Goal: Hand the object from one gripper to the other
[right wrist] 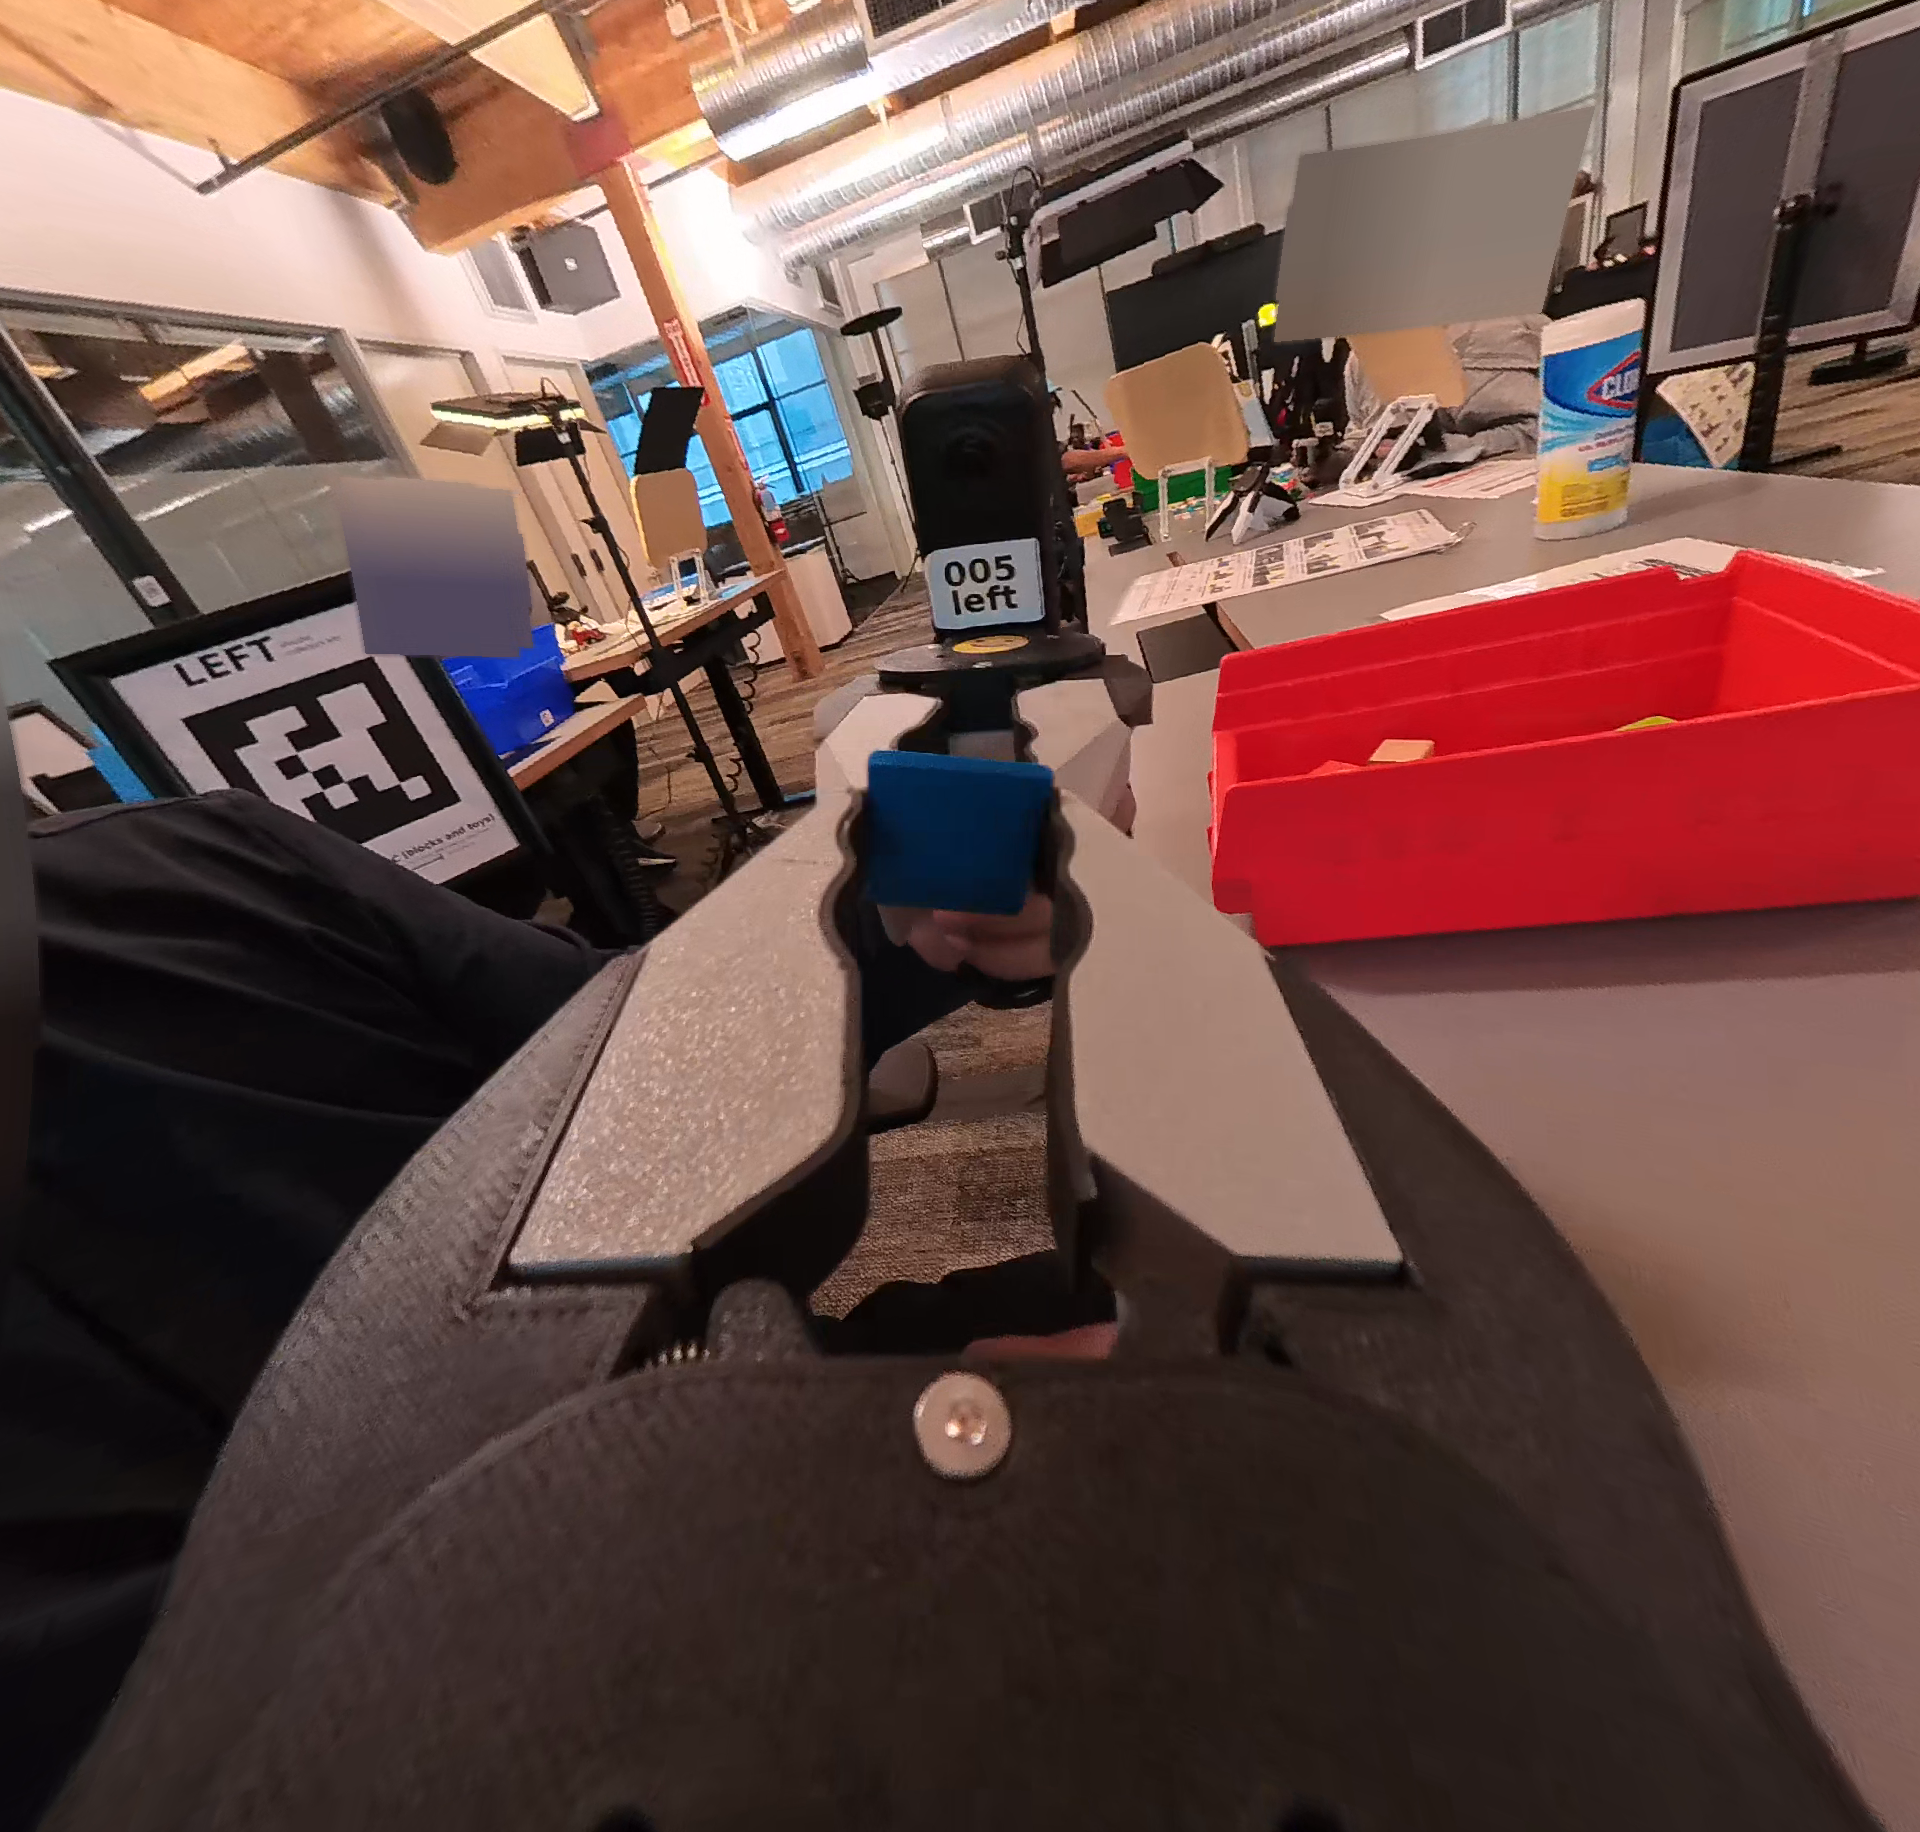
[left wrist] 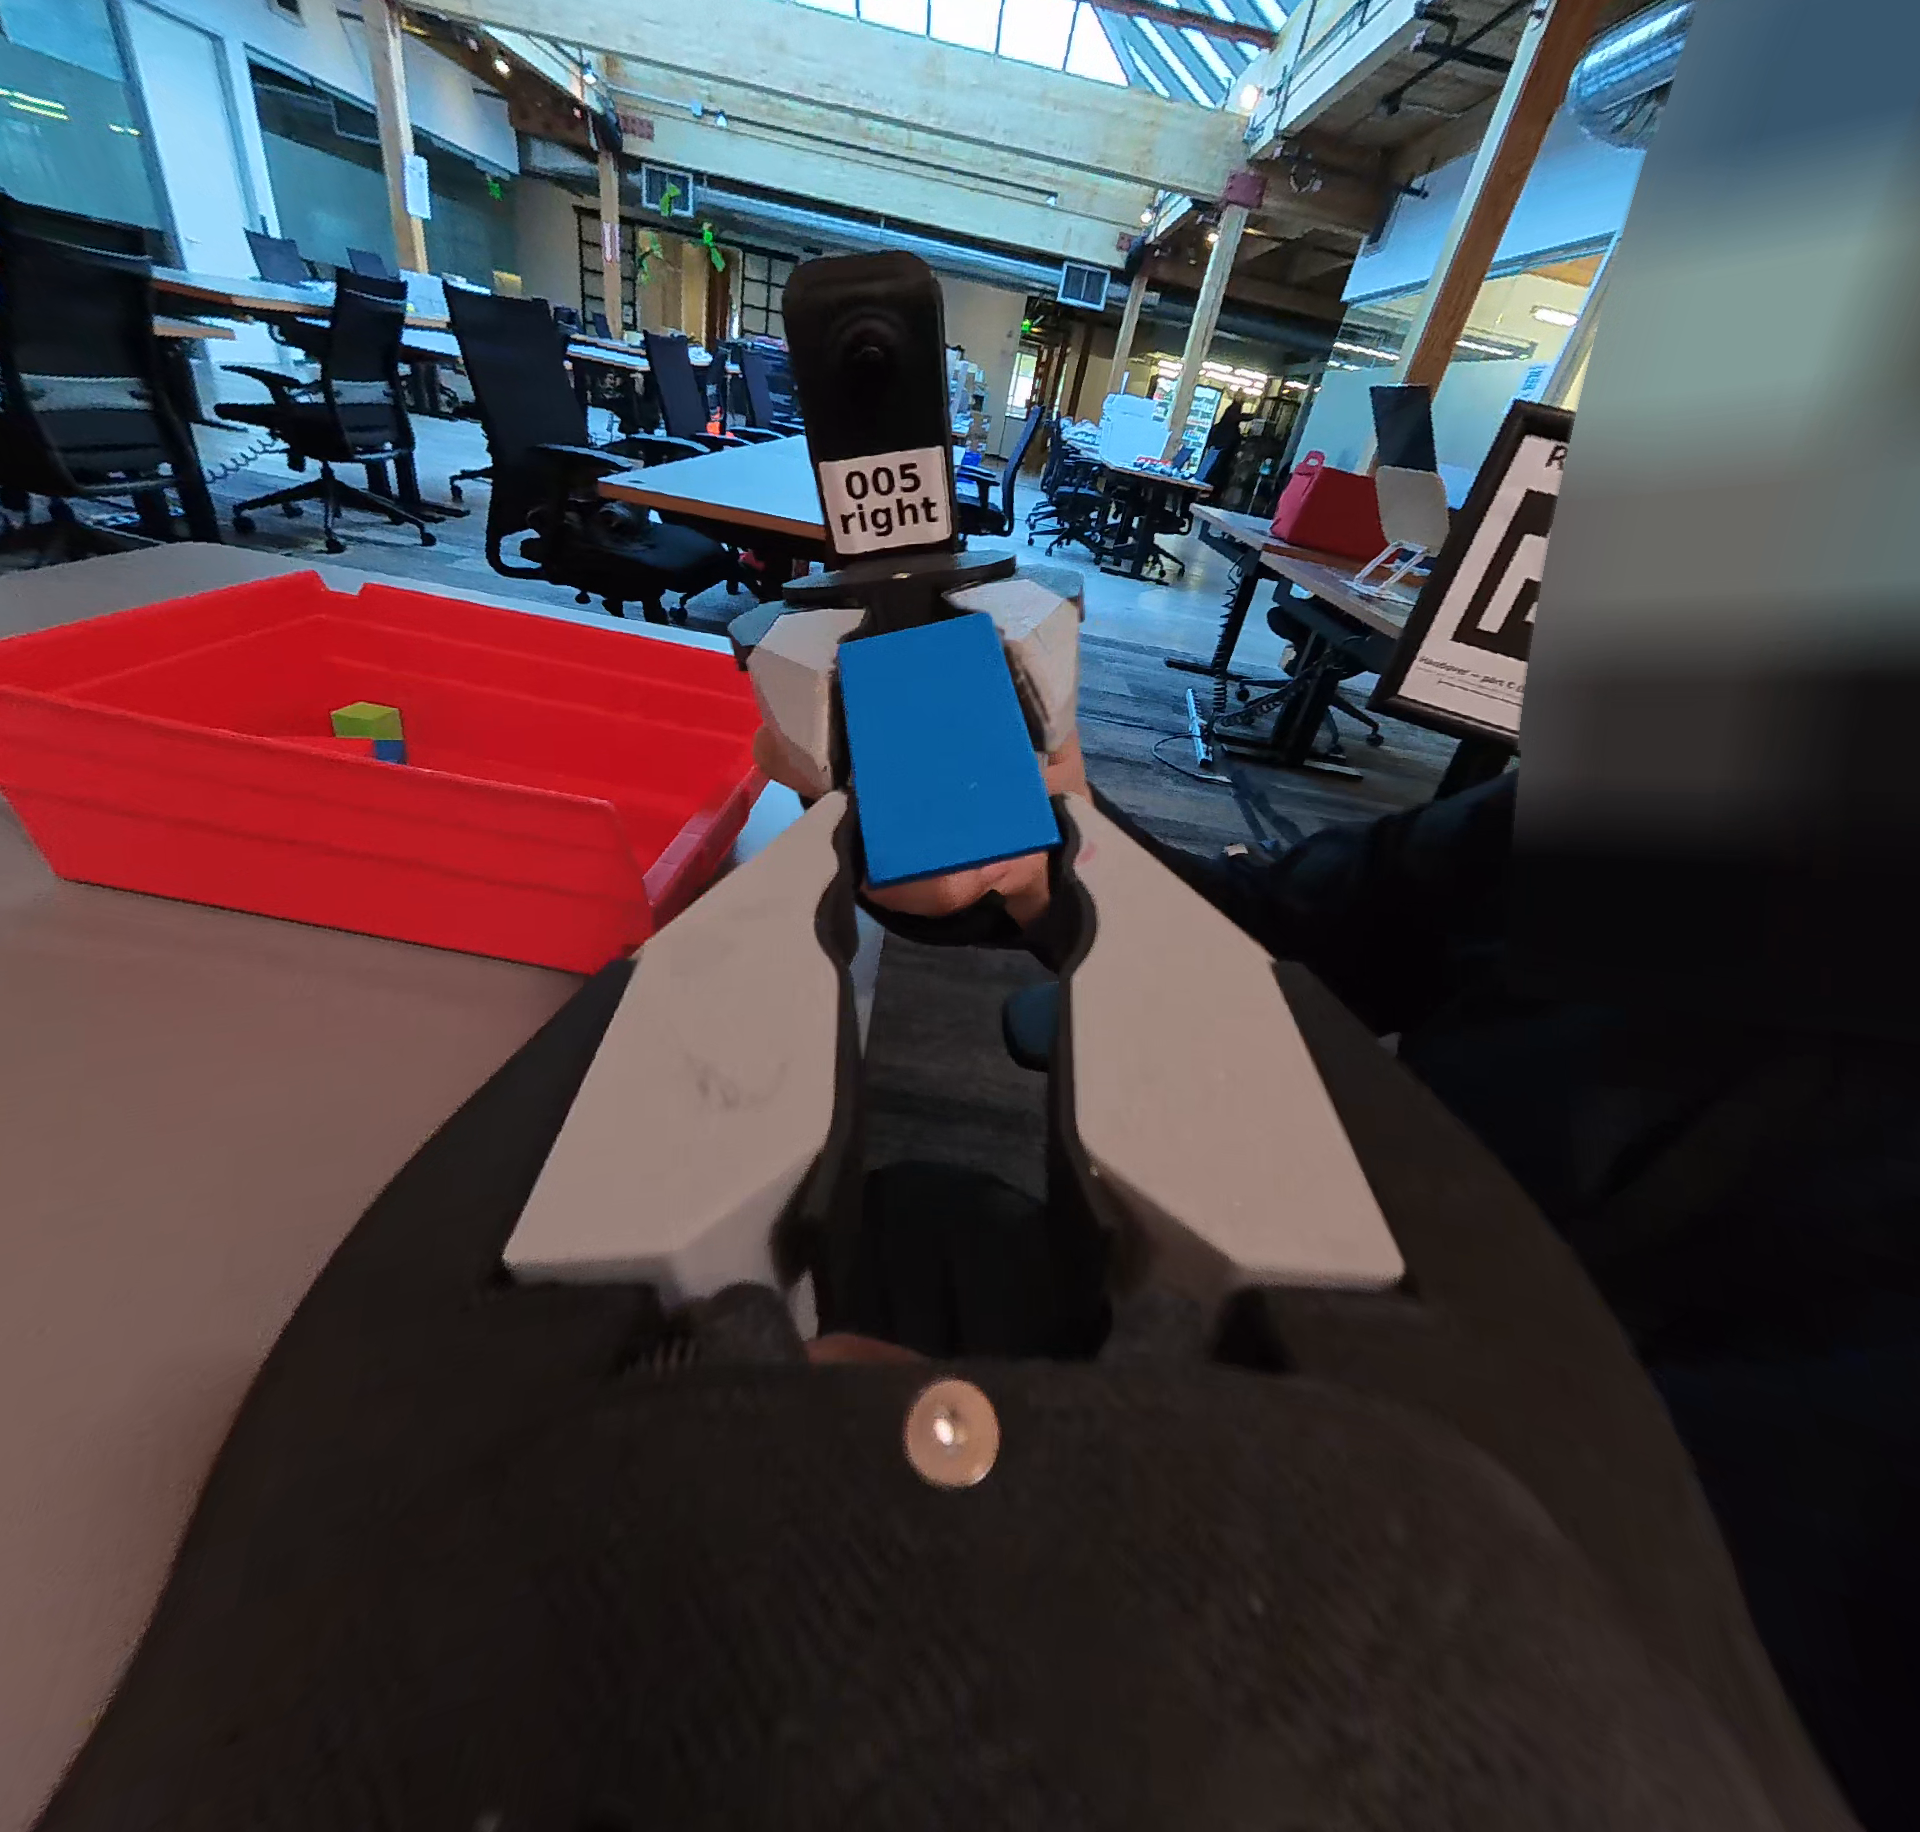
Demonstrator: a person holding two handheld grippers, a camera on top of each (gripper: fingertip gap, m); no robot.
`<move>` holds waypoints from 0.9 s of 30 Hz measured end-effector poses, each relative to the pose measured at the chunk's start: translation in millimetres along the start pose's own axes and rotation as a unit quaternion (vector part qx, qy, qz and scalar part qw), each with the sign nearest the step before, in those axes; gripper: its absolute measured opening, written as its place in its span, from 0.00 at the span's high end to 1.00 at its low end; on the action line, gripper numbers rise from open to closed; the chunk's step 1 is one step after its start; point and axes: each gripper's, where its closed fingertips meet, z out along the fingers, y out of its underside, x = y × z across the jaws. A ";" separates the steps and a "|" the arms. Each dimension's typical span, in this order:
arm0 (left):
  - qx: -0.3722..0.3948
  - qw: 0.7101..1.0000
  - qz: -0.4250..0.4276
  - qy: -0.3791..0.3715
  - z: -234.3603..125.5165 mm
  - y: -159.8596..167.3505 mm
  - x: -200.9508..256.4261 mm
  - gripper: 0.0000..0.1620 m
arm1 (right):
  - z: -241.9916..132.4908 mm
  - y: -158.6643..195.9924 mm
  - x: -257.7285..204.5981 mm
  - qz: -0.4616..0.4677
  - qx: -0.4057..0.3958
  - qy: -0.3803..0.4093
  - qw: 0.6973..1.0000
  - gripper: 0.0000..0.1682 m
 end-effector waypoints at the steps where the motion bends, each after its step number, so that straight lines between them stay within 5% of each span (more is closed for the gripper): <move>1: -0.003 1.000 0.001 -0.004 0.3 1.1 -1.1 0.79 | -0.2 0.7 1.3 0.001 -0.003 0.005 1.000 0.82; 27: -0.057 0.997 0.004 -0.047 2.7 21.4 -12.5 0.80 | -0.5 16.9 13.0 -0.001 -0.056 0.035 0.998 0.81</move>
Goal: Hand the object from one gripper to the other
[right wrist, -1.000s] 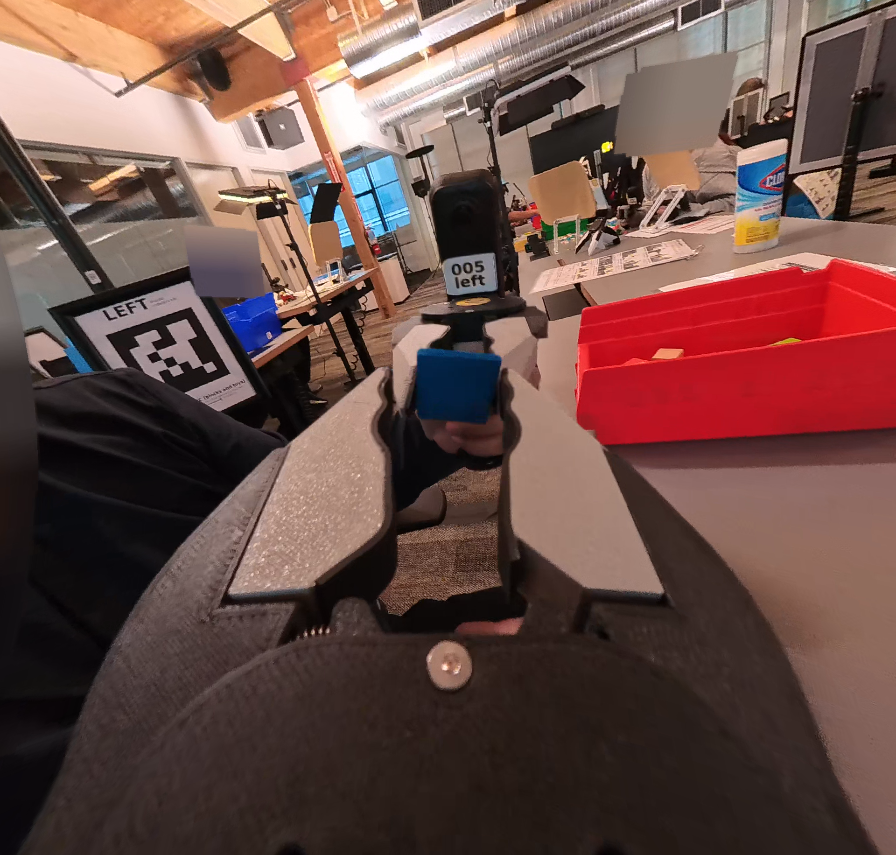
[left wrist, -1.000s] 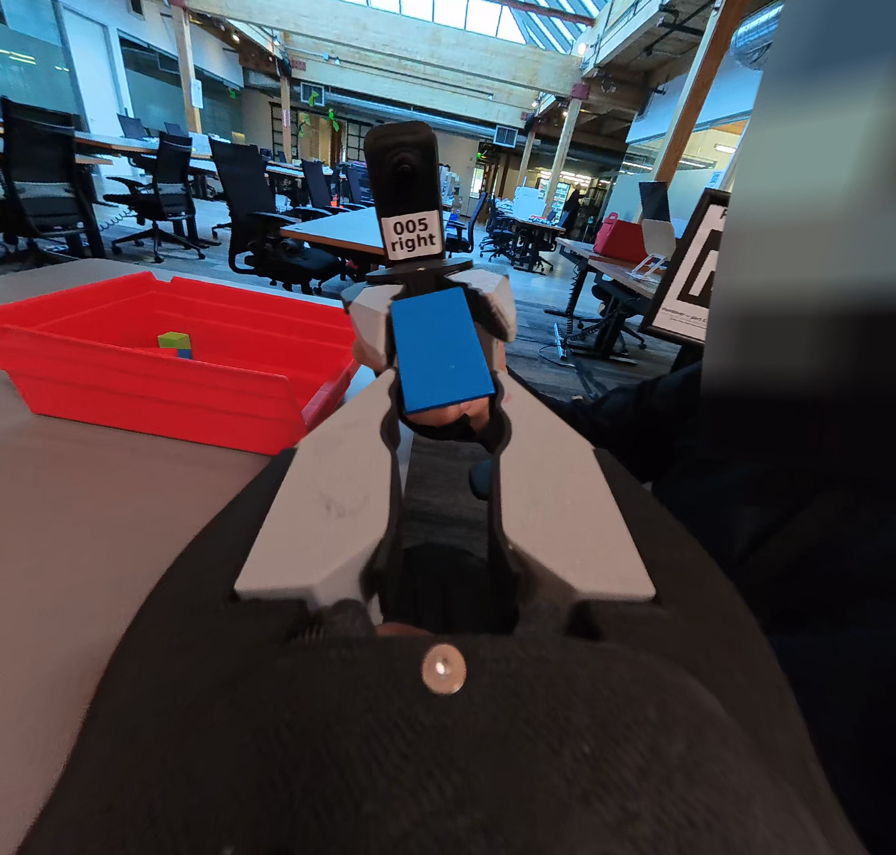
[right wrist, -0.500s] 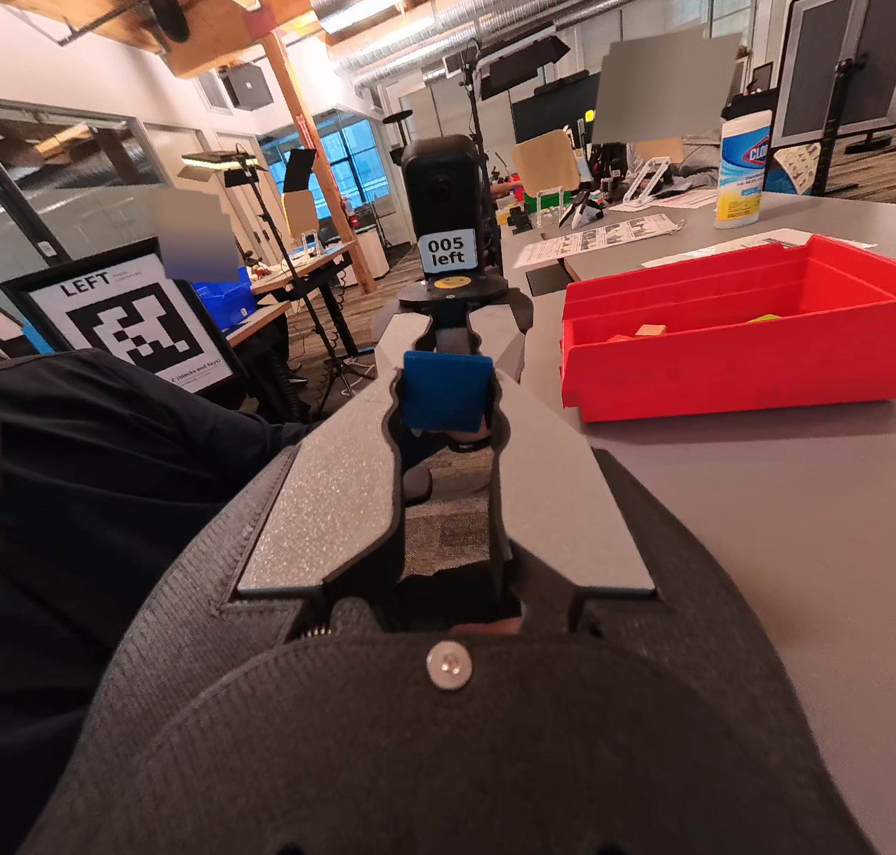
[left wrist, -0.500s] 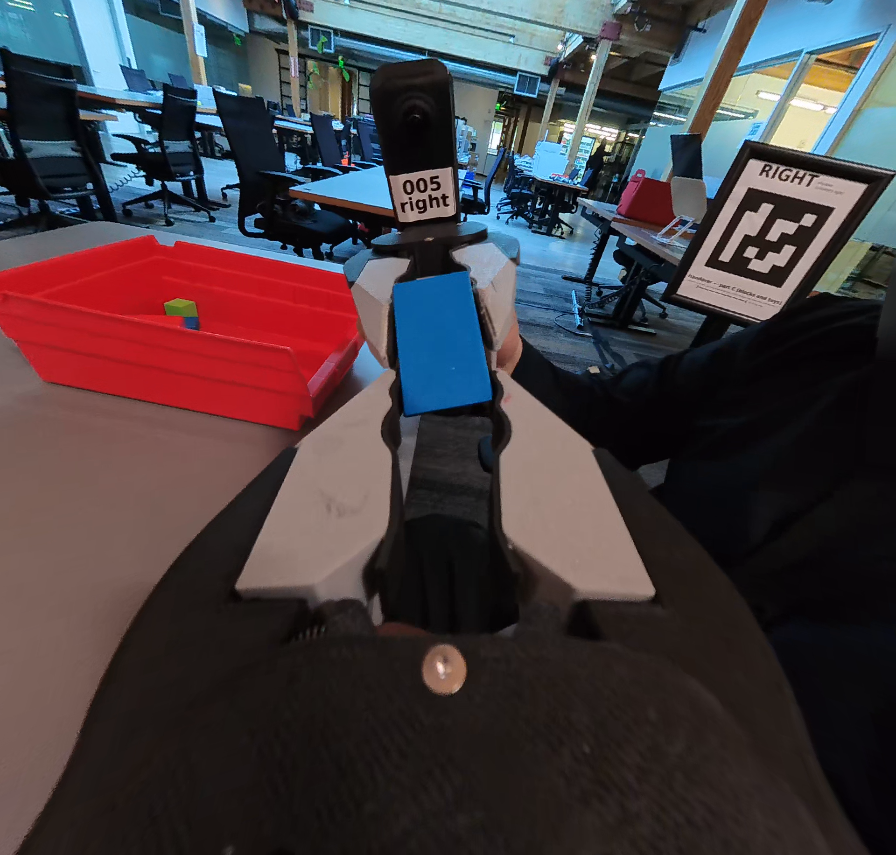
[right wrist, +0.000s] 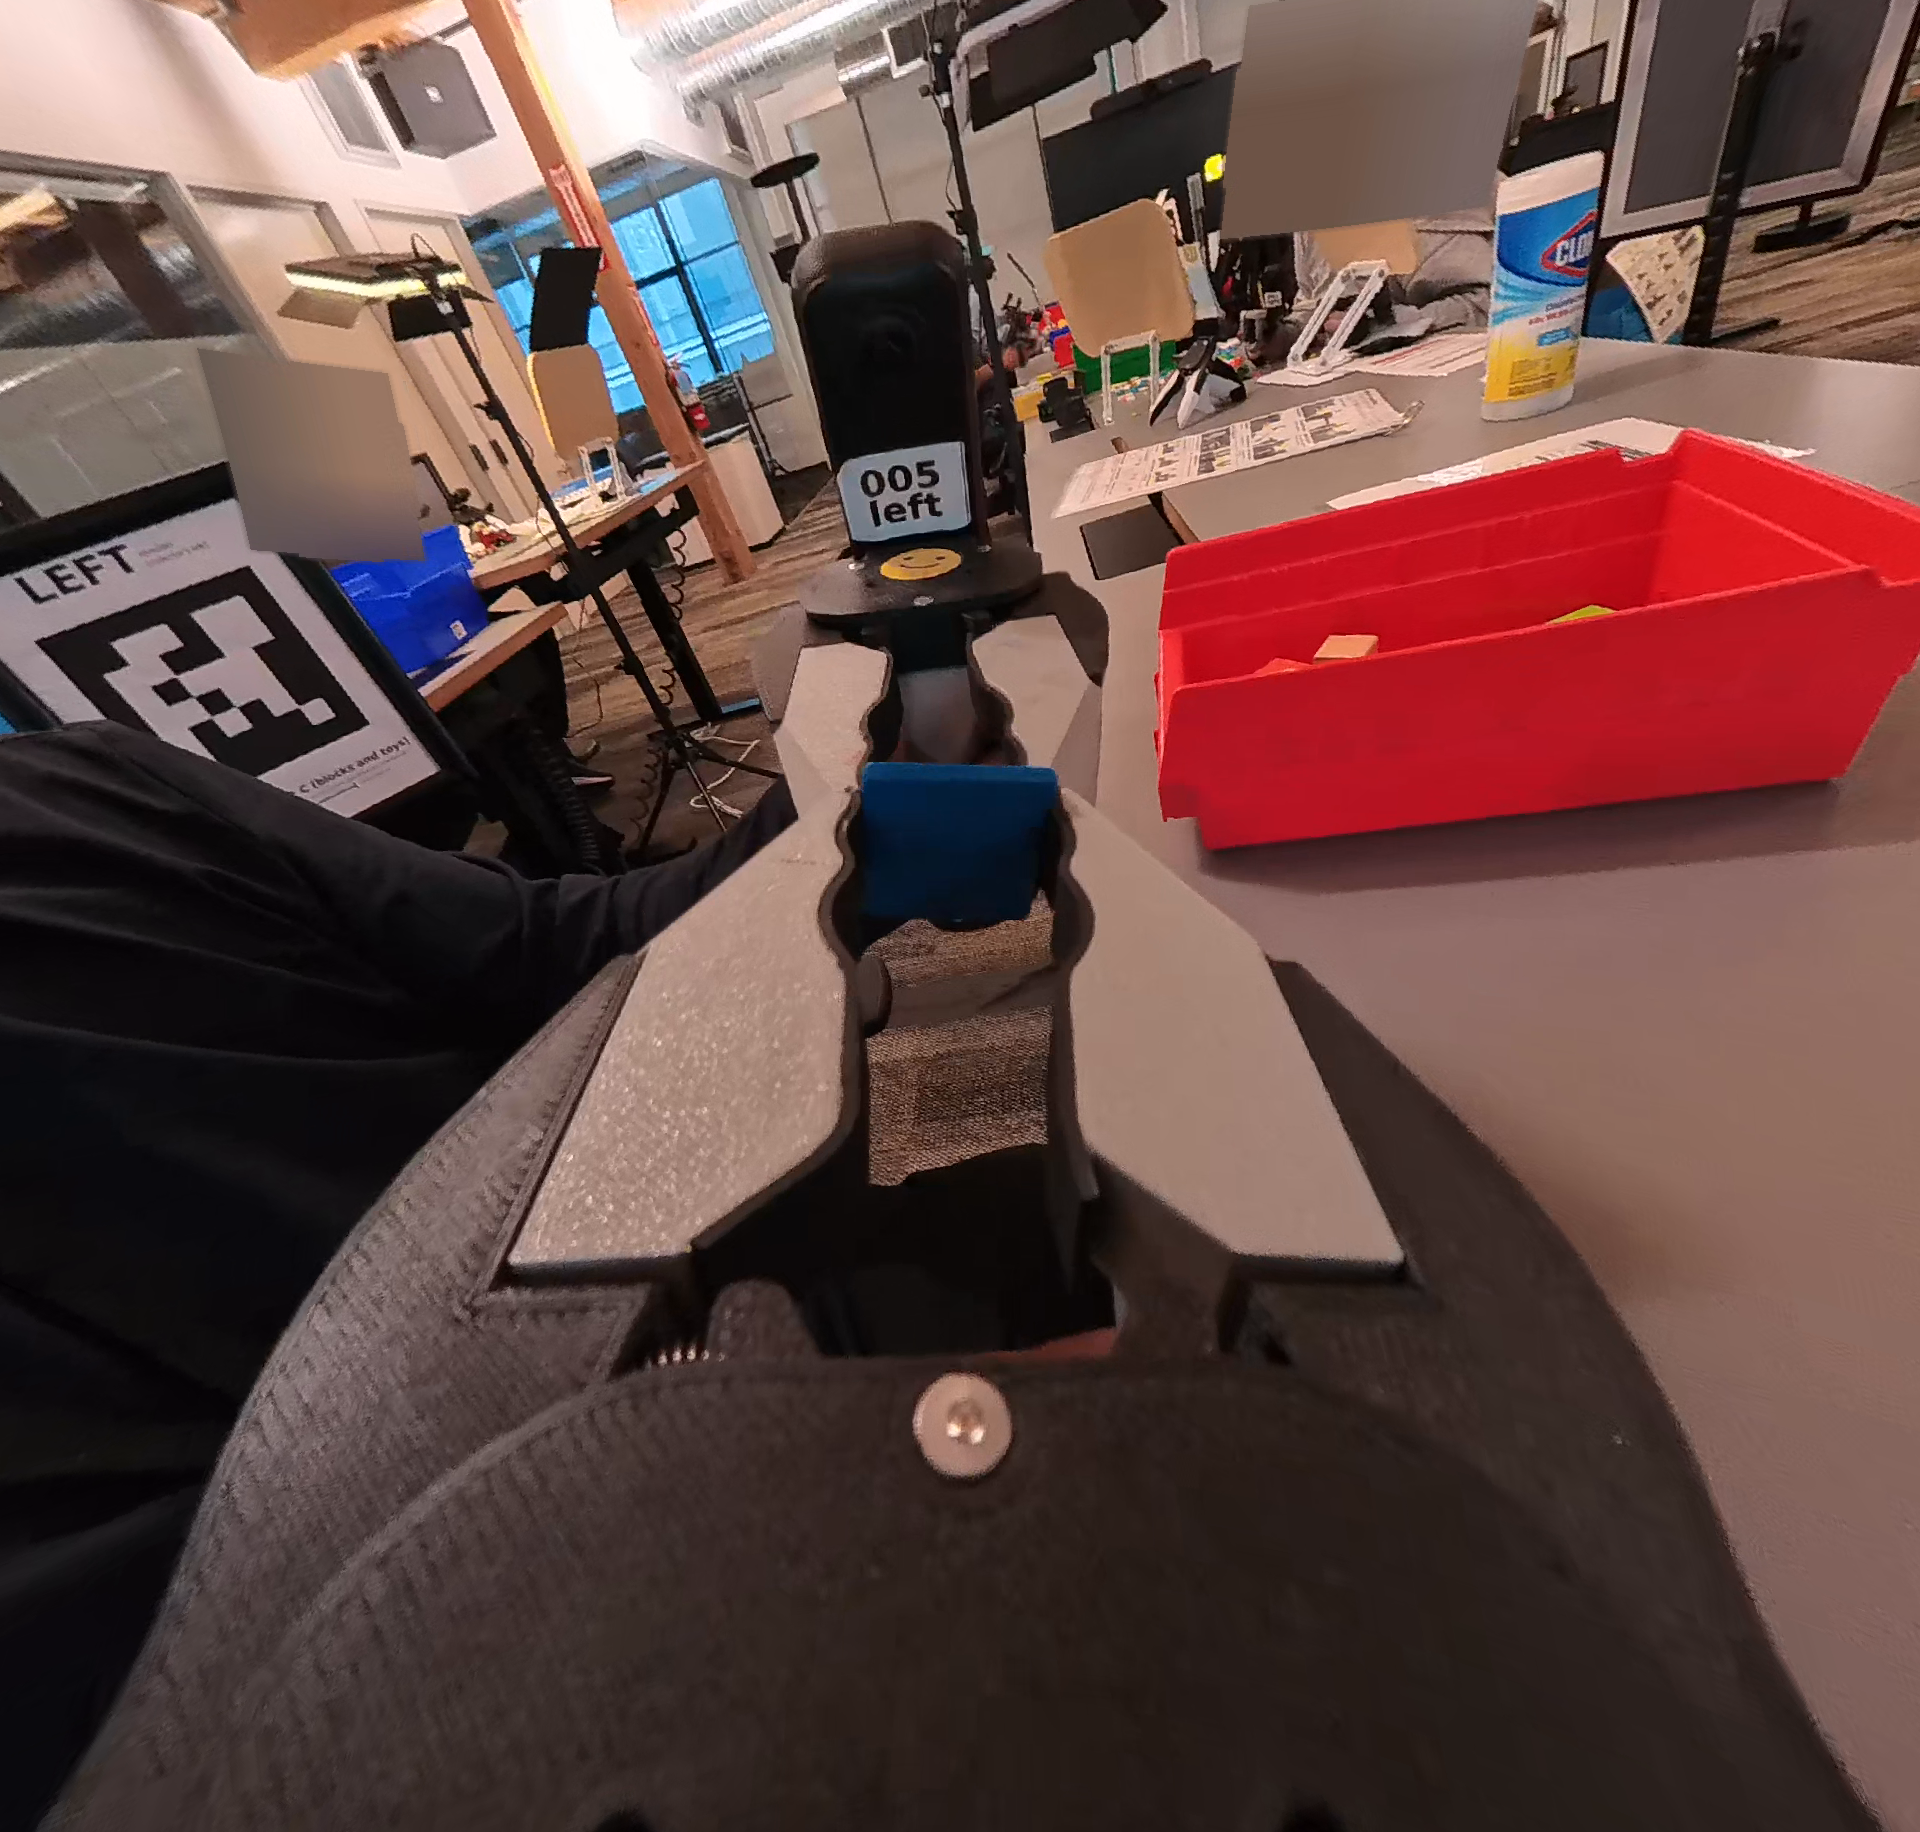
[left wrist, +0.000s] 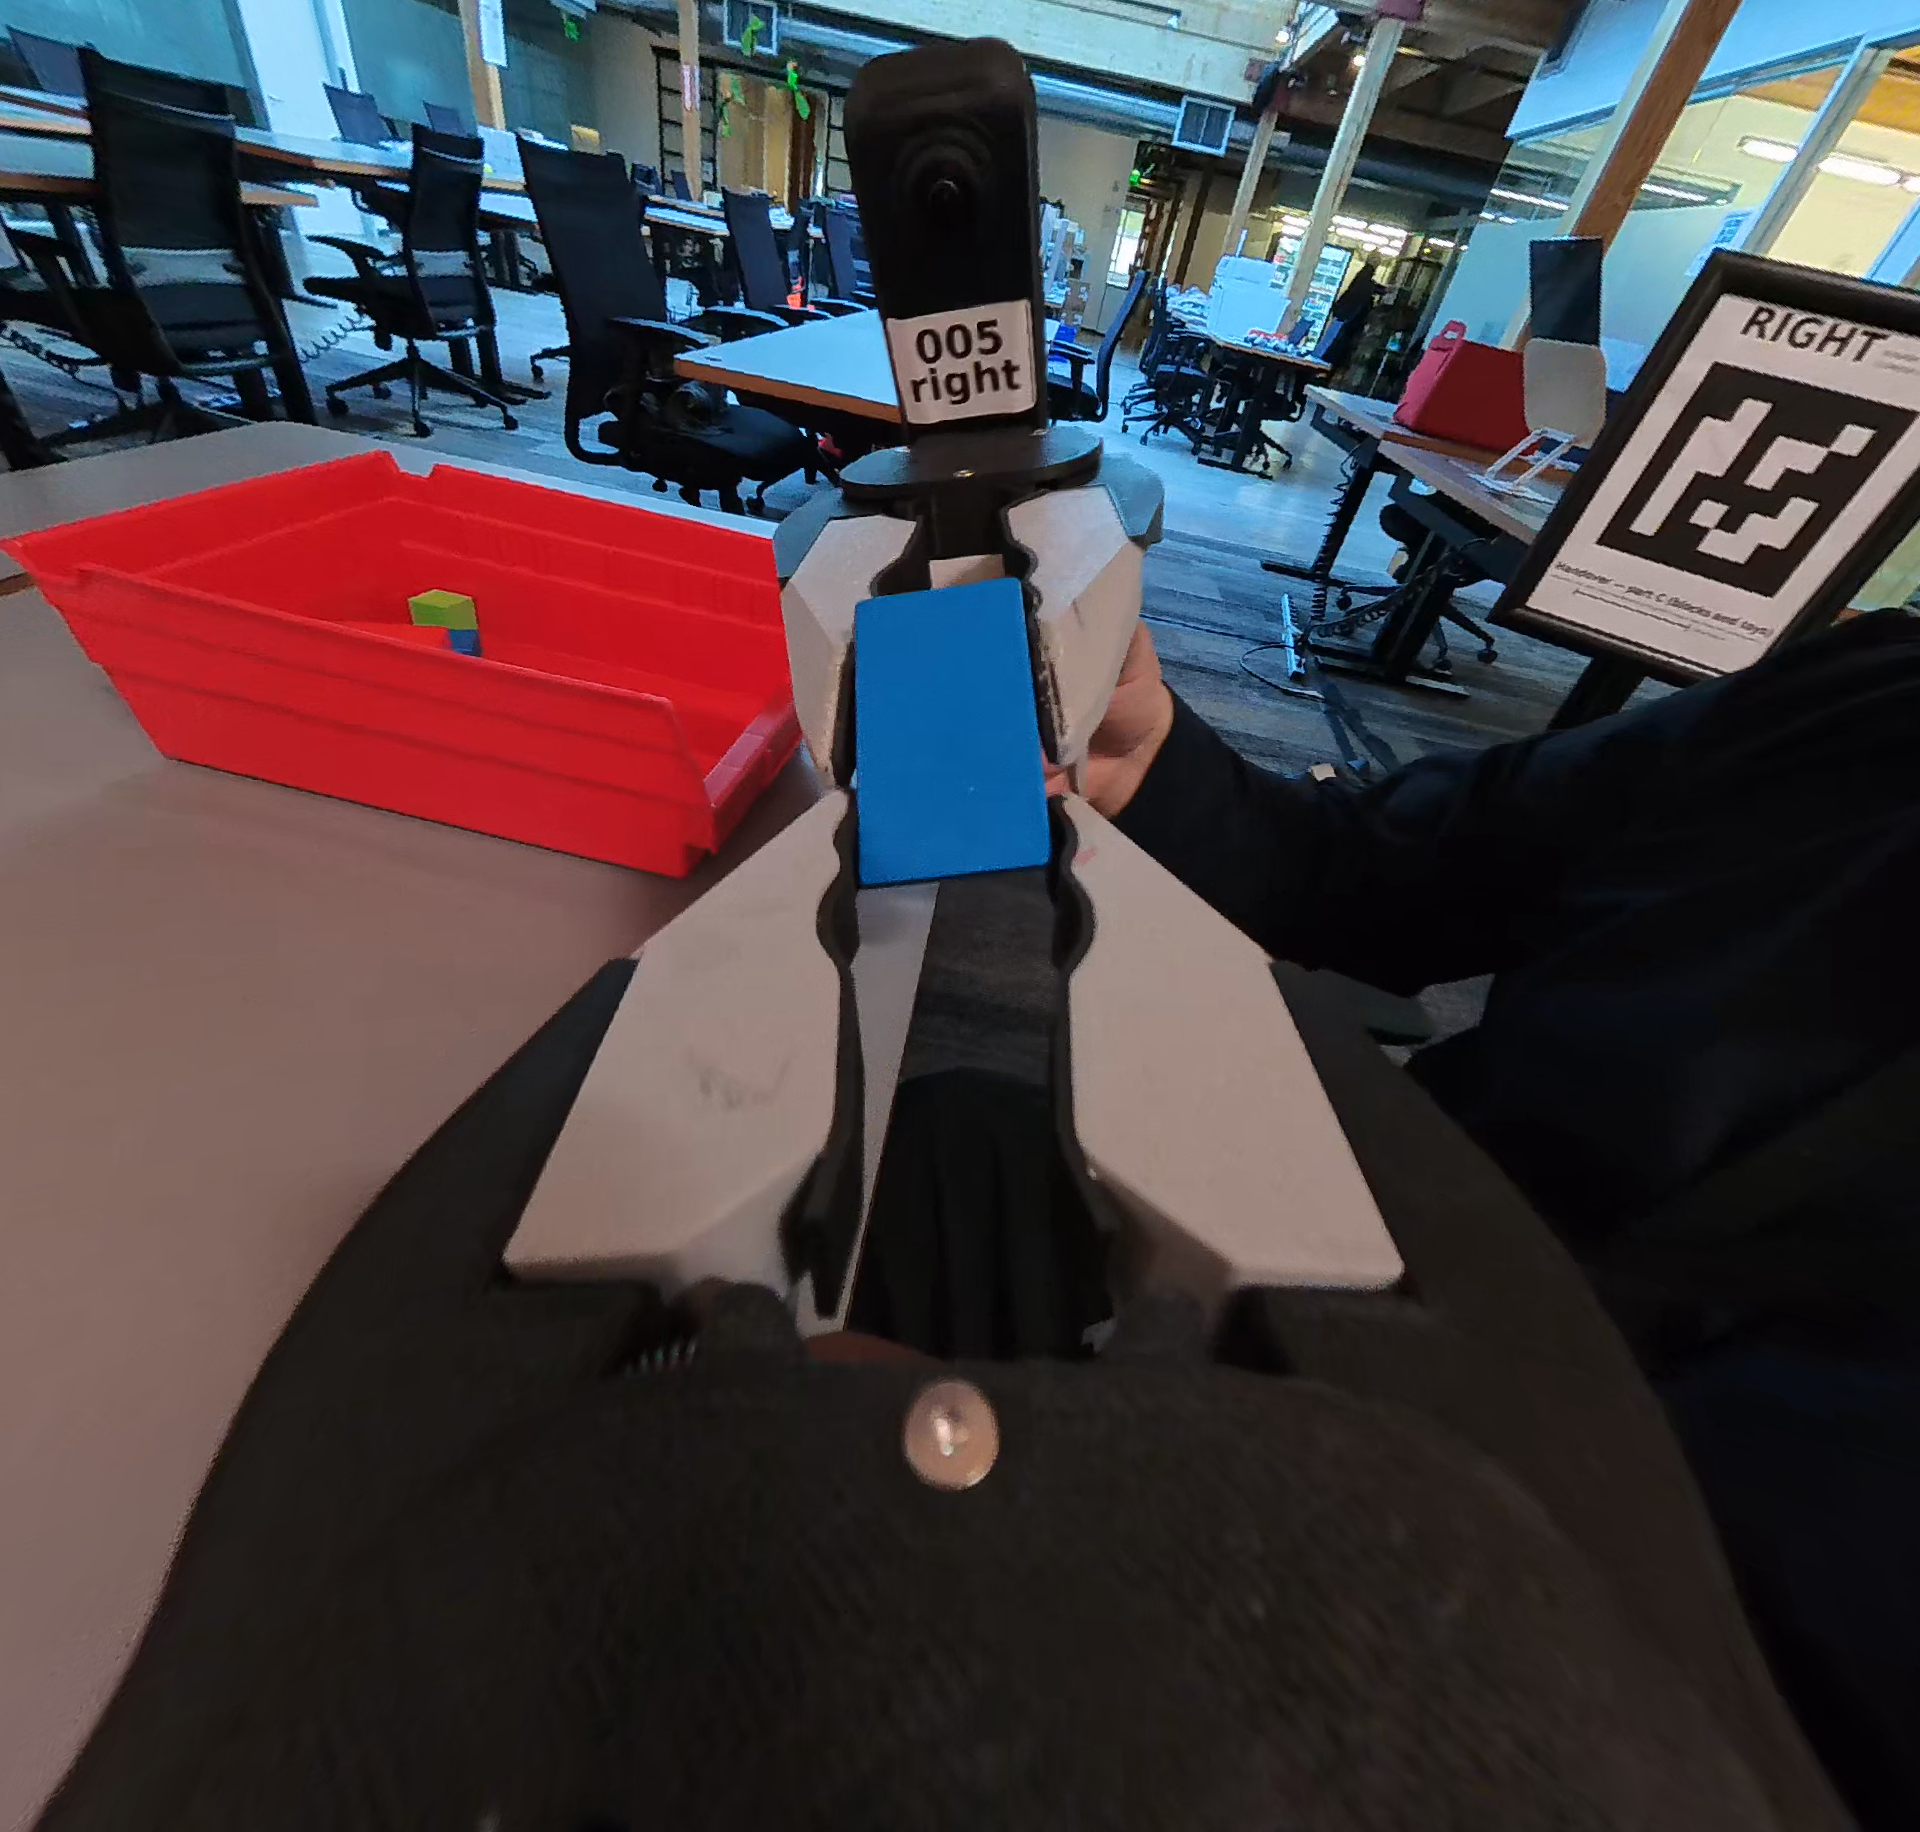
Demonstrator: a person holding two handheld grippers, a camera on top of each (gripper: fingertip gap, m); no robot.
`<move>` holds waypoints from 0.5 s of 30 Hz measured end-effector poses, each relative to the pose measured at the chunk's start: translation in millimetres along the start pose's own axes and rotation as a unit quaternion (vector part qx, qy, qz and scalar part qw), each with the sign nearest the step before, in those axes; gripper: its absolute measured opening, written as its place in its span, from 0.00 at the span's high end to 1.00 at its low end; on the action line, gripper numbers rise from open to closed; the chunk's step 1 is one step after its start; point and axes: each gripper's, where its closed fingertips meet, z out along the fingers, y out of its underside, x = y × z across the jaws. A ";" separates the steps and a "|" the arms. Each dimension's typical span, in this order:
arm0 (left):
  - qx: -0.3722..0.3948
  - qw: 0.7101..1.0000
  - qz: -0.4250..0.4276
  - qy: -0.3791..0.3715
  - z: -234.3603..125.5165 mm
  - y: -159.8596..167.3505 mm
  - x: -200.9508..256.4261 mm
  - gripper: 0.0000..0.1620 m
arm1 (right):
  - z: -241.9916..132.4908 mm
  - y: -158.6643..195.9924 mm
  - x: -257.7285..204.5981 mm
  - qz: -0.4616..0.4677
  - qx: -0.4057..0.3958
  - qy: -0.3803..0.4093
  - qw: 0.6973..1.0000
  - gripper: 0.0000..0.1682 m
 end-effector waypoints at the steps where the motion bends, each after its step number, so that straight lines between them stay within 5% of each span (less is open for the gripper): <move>1: -0.001 1.000 -0.005 0.000 0.5 0.6 -0.8 0.80 | -0.1 -0.2 0.8 0.004 0.001 0.002 1.000 0.81; 9: 0.011 1.000 -0.019 -0.018 -4.1 -0.4 -12.4 0.75 | -16.7 -8.6 17.9 0.011 0.014 0.040 0.999 0.82; 15: 0.040 0.997 0.000 -0.059 -26.0 -16.2 -20.4 0.75 | -117.5 -25.3 104.7 -0.050 0.003 0.291 0.956 0.82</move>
